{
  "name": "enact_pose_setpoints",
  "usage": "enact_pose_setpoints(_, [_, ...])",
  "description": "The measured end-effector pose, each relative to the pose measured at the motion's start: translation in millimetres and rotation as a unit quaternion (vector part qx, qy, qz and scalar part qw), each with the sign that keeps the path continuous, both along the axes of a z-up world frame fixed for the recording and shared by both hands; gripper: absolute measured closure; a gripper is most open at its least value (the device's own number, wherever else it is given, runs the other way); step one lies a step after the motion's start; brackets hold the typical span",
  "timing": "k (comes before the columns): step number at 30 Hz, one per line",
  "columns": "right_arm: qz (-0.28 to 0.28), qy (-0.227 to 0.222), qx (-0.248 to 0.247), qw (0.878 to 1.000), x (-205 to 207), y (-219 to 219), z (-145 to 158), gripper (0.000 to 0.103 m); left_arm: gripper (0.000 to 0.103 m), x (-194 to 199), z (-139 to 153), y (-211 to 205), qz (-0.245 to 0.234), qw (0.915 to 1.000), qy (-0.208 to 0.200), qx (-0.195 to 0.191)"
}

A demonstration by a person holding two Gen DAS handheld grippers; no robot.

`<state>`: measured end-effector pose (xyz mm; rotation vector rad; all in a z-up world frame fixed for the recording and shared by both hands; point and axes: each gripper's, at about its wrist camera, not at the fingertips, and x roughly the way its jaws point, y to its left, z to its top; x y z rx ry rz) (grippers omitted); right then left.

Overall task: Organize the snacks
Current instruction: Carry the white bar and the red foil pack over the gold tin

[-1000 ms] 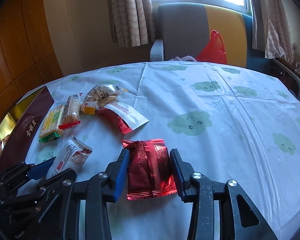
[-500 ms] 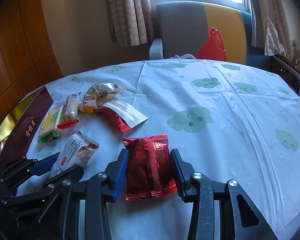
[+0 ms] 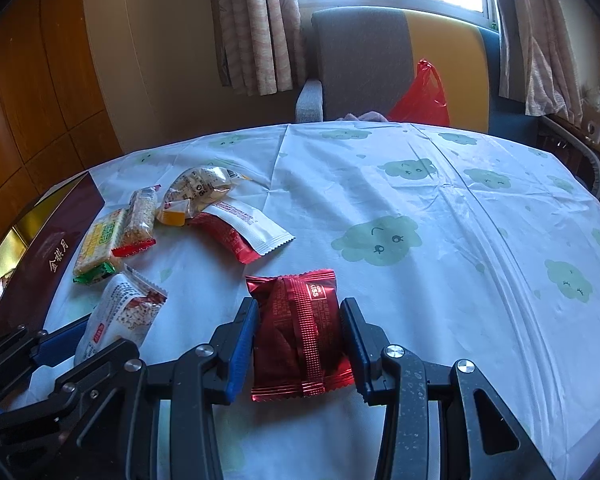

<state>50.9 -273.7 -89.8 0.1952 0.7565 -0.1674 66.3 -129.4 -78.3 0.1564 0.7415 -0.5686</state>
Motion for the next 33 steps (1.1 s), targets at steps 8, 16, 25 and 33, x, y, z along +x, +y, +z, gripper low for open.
enact_pose_setpoints(8, [-0.026,-0.035,0.001,0.999,-16,-5,11,0.061,0.068,-22,21,2,-0.016,0.9995,-0.027,-0.002])
enact_pose_setpoints(16, [-0.023,-0.018,0.007,1.0,-27,11,6,0.061,0.068,-29,33,28,-0.004,0.9994,-0.021,-0.028])
enact_pose_setpoints(25, [0.013,-0.027,0.04,0.999,-33,51,20,0.061,0.068,-33,44,69,0.03,0.9973,-0.012,-0.066])
enact_pose_setpoints(33, [0.061,-0.037,0.053,0.996,-28,92,41,0.061,0.068,-30,61,112,0.066,0.9927,-0.013,-0.101])
